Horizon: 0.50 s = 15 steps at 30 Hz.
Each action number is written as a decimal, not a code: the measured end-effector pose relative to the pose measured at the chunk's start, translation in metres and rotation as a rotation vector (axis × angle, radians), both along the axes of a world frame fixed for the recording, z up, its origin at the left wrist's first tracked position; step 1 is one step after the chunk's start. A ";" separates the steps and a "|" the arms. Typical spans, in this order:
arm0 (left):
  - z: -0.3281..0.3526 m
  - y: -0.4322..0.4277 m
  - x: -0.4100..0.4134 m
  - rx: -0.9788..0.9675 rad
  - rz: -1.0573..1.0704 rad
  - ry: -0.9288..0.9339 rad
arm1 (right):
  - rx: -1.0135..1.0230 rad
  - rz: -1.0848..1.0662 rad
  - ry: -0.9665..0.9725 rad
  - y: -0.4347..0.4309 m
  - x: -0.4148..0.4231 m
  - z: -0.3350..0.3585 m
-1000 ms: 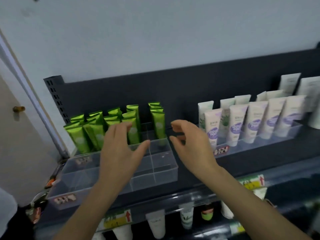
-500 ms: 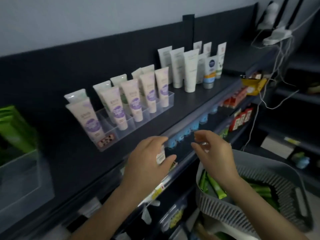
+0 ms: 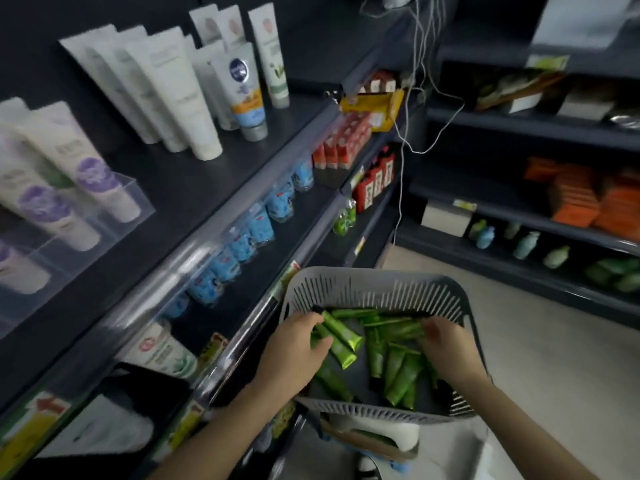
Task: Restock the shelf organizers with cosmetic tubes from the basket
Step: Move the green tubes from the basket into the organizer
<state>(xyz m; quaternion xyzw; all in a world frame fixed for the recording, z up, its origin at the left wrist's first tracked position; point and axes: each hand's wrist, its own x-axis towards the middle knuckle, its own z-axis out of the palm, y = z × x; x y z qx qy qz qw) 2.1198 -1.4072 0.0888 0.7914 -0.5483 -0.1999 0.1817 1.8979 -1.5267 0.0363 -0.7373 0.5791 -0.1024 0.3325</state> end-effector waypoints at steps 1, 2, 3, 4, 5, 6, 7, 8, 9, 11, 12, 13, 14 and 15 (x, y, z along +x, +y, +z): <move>-0.015 -0.011 0.000 0.045 -0.003 0.007 | 0.030 0.018 0.051 -0.007 -0.006 -0.011; -0.027 -0.017 0.002 0.092 -0.001 0.004 | 0.067 0.039 0.109 -0.010 -0.008 -0.016; -0.040 -0.025 0.003 0.132 -0.002 -0.014 | 0.098 0.058 0.154 -0.015 -0.011 -0.026; -0.054 -0.035 0.003 0.182 -0.009 -0.035 | 0.131 0.072 0.186 -0.020 -0.012 -0.033; -0.067 -0.044 0.004 0.216 -0.024 -0.060 | 0.151 0.080 0.210 -0.026 -0.012 -0.041; -0.080 -0.055 0.005 0.256 -0.049 -0.085 | 0.188 0.087 0.242 -0.031 -0.011 -0.047; -0.093 -0.064 0.005 0.289 -0.080 -0.116 | 0.209 0.111 0.259 -0.036 -0.009 -0.055; -0.104 -0.072 0.006 0.333 -0.107 -0.145 | 0.251 0.132 0.279 -0.039 -0.005 -0.060; -0.116 -0.079 0.007 0.366 -0.141 -0.172 | 0.279 0.134 0.288 -0.044 -0.002 -0.071; -0.136 -0.090 0.009 0.431 -0.214 -0.230 | 0.370 0.086 0.317 -0.053 0.002 -0.088; -0.144 -0.096 0.010 0.470 -0.253 -0.264 | 0.434 0.081 0.347 -0.055 0.005 -0.094; -0.153 -0.102 0.011 0.487 -0.290 -0.297 | 0.503 0.057 0.356 -0.057 0.008 -0.105; -0.160 -0.108 0.012 0.519 -0.329 -0.310 | 0.524 0.022 0.373 -0.058 0.009 -0.114; -0.168 -0.113 0.012 0.530 -0.365 -0.319 | 0.601 -0.031 0.339 -0.058 0.012 -0.116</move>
